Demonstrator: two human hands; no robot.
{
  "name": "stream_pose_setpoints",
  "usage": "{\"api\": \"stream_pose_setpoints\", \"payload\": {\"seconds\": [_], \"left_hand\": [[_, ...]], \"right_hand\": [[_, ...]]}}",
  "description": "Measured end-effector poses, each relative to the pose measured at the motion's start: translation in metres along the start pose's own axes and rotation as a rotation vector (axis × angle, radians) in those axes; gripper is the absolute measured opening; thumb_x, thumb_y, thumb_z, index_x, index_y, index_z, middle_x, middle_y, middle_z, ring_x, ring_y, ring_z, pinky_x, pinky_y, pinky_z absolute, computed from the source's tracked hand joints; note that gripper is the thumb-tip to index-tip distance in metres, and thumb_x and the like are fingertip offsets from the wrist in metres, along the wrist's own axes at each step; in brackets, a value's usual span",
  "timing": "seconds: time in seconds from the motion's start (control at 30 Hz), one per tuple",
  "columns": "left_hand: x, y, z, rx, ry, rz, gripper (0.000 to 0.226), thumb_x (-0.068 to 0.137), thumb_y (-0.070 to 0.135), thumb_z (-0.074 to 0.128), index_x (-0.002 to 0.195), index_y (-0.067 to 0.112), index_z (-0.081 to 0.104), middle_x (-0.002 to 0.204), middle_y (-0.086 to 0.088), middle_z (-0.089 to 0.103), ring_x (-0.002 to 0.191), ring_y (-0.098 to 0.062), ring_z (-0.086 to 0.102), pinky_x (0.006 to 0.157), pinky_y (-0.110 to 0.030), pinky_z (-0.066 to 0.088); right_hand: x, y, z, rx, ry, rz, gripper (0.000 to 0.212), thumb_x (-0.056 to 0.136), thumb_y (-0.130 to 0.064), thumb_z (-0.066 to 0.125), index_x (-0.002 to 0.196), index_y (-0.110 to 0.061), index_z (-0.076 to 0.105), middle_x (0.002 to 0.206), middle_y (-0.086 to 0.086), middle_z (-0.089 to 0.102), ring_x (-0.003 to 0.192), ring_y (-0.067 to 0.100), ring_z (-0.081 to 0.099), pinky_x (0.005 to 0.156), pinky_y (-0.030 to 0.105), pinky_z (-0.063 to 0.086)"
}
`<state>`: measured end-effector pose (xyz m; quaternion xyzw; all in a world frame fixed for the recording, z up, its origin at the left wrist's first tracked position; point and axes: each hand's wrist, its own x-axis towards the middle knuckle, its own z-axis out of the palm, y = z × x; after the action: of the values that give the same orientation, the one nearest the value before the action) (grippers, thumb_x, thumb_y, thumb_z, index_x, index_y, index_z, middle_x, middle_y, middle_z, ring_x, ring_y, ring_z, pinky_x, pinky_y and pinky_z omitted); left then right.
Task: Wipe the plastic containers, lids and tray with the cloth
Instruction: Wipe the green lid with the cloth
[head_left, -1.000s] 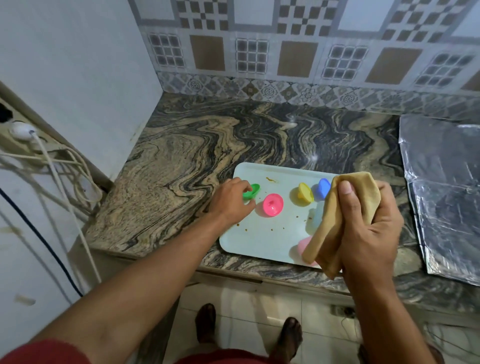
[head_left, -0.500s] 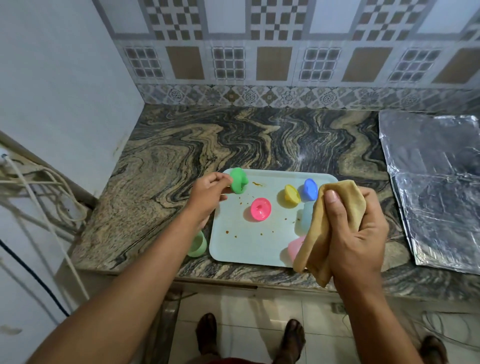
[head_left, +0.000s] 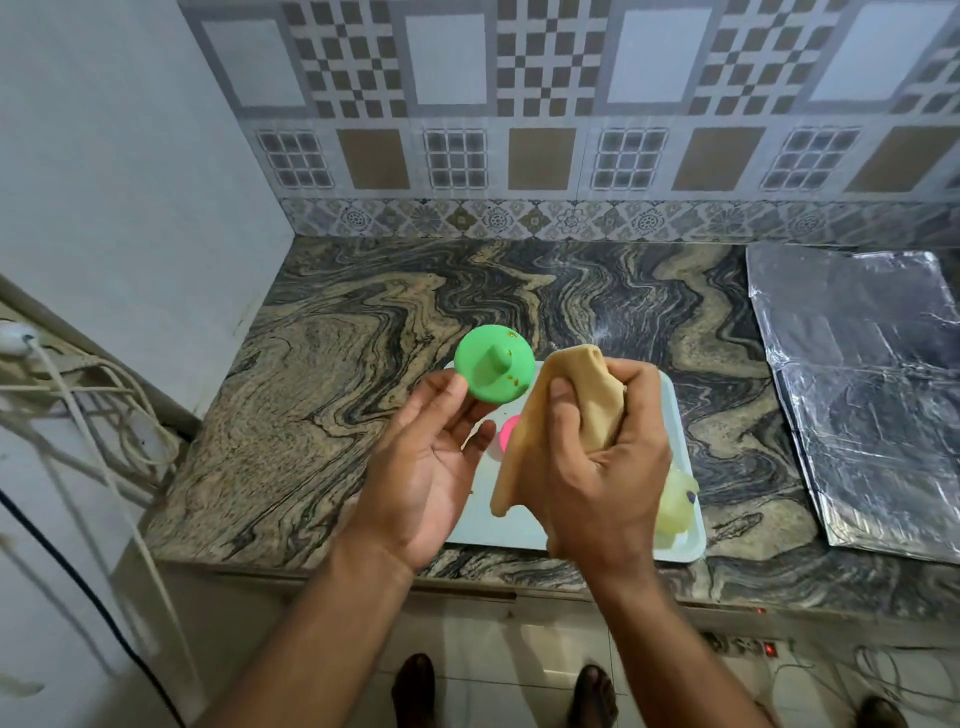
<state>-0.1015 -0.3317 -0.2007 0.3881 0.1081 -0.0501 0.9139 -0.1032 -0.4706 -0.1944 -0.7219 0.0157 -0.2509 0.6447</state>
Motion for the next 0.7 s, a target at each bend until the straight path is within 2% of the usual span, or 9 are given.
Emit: {"api": "stream_pose_setpoints", "payload": {"seconds": [0.07, 0.23, 0.33, 0.4, 0.47, 0.5, 0.57, 0.63, 0.7], "left_hand": [[-0.007, -0.003, 0.006, 0.07, -0.058, 0.039, 0.011, 0.097, 0.018, 0.063, 0.108, 0.016, 0.063, 0.109, -0.007, 0.076, 0.099, -0.015, 0.068, 0.093, -0.033, 0.045], [-0.009, 0.006, 0.008, 0.296, -0.075, 0.132, 0.011, 0.097, 0.02, 0.059, 0.106, 0.015, 0.064, 0.1, -0.01, 0.061, 0.086, -0.014, 0.047, 0.076, -0.028, 0.038], [-0.008, 0.015, 0.011, 0.443, -0.126, 0.171, 0.013, 0.099, 0.018, 0.061, 0.108, 0.009, 0.059, 0.09, -0.005, 0.068, 0.085, -0.017, 0.054, 0.076, -0.027, 0.04], [-0.01, 0.02, 0.014, 0.483, -0.188, 0.171, 0.013, 0.099, 0.013, 0.06, 0.107, 0.005, 0.055, 0.08, 0.002, 0.072, 0.076, -0.009, 0.063, 0.071, -0.018, 0.048], [-0.01, 0.026, 0.015, 0.541, -0.227, 0.171, 0.011, 0.098, 0.014, 0.058, 0.104, 0.006, 0.054, 0.074, 0.007, 0.071, 0.068, -0.003, 0.063, 0.067, -0.015, 0.048], [-0.009, 0.03, 0.014, 0.576, -0.245, 0.169, 0.012, 0.099, 0.016, 0.062, 0.103, 0.007, 0.056, 0.076, 0.004, 0.07, 0.07, -0.008, 0.061, 0.069, -0.018, 0.047], [-0.007, 0.035, 0.011, 0.624, -0.276, 0.153, 0.02, 0.098, 0.023, 0.068, 0.105, 0.007, 0.059, 0.083, -0.01, 0.066, 0.081, -0.026, 0.051, 0.076, -0.034, 0.04], [-0.006, 0.042, 0.01, 0.674, -0.309, 0.118, 0.021, 0.097, 0.024, 0.064, 0.106, 0.005, 0.06, 0.086, -0.018, 0.062, 0.084, -0.03, 0.047, 0.078, -0.039, 0.038], [-0.004, 0.049, 0.01, 0.733, -0.37, 0.087, 0.018, 0.098, 0.02, 0.06, 0.105, 0.004, 0.06, 0.085, -0.013, 0.066, 0.085, -0.026, 0.055, 0.084, -0.038, 0.043]], "right_hand": [[0.0, -0.001, 0.004, 0.0, 0.014, 0.006, 0.014, 0.097, -0.013, 0.072, 0.1, -0.015, 0.059, 0.08, -0.021, 0.065, 0.065, 0.0, 0.061, 0.062, 0.013, 0.045], [0.002, -0.003, -0.003, -0.052, -0.029, -0.056, 0.017, 0.094, -0.008, 0.075, 0.099, -0.014, 0.061, 0.078, -0.012, 0.067, 0.066, 0.006, 0.064, 0.061, 0.015, 0.047], [0.003, -0.002, -0.009, -0.08, -0.047, -0.116, 0.016, 0.094, -0.008, 0.074, 0.1, -0.015, 0.062, 0.091, -0.011, 0.068, 0.069, 0.006, 0.065, 0.063, 0.015, 0.049], [0.006, -0.001, -0.012, -0.104, -0.057, -0.166, 0.014, 0.092, -0.008, 0.072, 0.101, -0.013, 0.063, 0.093, -0.01, 0.068, 0.073, 0.004, 0.065, 0.065, 0.015, 0.049], [0.01, 0.0, -0.016, -0.122, -0.076, -0.21, 0.014, 0.092, -0.006, 0.072, 0.102, -0.013, 0.065, 0.091, -0.01, 0.067, 0.075, 0.005, 0.064, 0.066, 0.017, 0.05], [0.012, 0.0, -0.018, -0.122, -0.091, -0.222, 0.014, 0.093, -0.006, 0.073, 0.102, -0.013, 0.065, 0.088, -0.011, 0.066, 0.074, 0.005, 0.064, 0.066, 0.017, 0.05], [0.018, -0.001, -0.022, -0.128, -0.138, -0.246, 0.011, 0.094, -0.008, 0.072, 0.102, -0.012, 0.066, 0.084, -0.017, 0.065, 0.073, 0.004, 0.063, 0.066, 0.015, 0.049], [0.024, -0.002, -0.026, -0.137, -0.193, -0.271, 0.01, 0.094, -0.011, 0.073, 0.101, -0.01, 0.066, 0.084, -0.018, 0.065, 0.072, 0.005, 0.063, 0.066, 0.016, 0.049], [0.031, -0.003, -0.03, -0.153, -0.248, -0.297, 0.012, 0.094, -0.011, 0.075, 0.101, -0.01, 0.066, 0.085, -0.015, 0.066, 0.072, 0.005, 0.063, 0.066, 0.016, 0.049]]}}
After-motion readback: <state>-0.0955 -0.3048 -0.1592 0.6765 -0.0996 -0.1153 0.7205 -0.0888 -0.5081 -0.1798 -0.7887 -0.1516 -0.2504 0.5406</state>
